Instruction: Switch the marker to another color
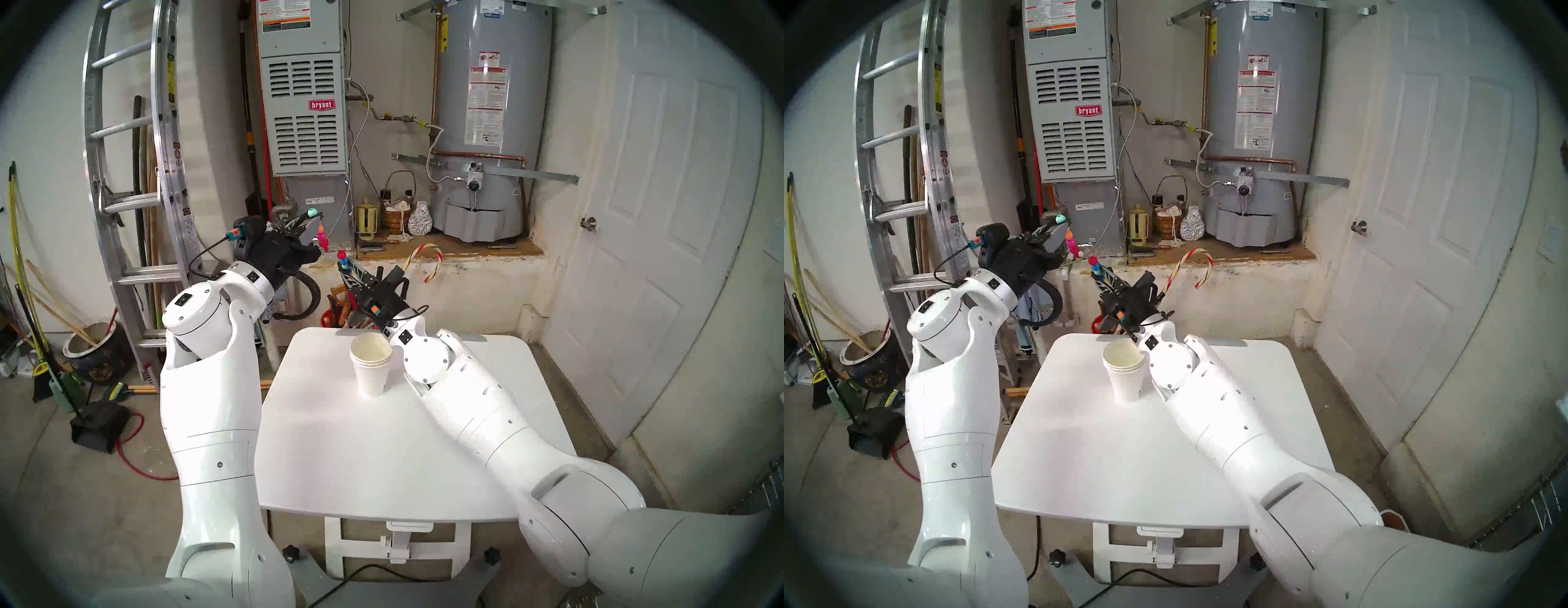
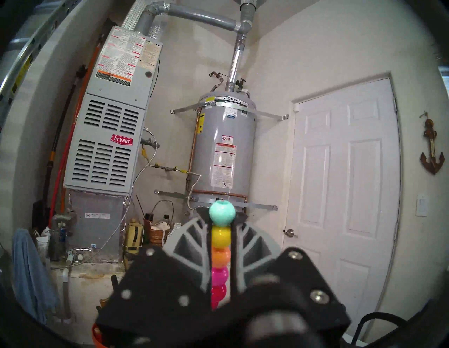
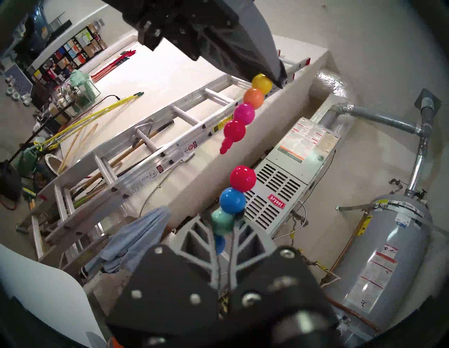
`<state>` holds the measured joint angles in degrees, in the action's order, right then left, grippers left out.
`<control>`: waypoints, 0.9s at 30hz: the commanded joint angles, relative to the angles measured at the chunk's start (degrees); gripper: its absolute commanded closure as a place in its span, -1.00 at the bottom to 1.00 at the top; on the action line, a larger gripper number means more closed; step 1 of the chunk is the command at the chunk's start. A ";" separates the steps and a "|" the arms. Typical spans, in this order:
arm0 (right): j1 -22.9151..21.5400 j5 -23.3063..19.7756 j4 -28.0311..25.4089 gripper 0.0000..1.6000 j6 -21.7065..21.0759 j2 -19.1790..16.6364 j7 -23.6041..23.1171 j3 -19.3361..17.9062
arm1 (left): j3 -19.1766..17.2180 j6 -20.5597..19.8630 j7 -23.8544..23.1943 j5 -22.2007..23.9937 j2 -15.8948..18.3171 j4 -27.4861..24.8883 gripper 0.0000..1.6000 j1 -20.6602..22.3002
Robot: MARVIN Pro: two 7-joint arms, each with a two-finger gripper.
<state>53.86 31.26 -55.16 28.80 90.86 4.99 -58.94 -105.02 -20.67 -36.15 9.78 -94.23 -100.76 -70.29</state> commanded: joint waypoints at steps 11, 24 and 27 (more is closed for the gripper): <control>-2.90 1.02 1.01 1.00 2.67 2.32 2.55 -0.19 | 0.50 0.47 -1.45 0.47 -0.11 -1.28 1.00 0.41; -1.67 0.97 -0.63 1.00 2.41 1.43 2.16 -0.37 | 0.52 0.76 -1.86 0.21 -0.26 -1.53 1.00 0.30; -1.58 0.91 -0.75 1.00 2.37 1.38 1.96 -0.45 | 0.54 0.80 -1.99 0.20 -0.17 -1.47 1.00 0.38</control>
<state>52.87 32.68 -53.85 31.11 91.90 7.23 -59.16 -104.37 -20.35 -38.27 10.00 -94.52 -101.15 -70.63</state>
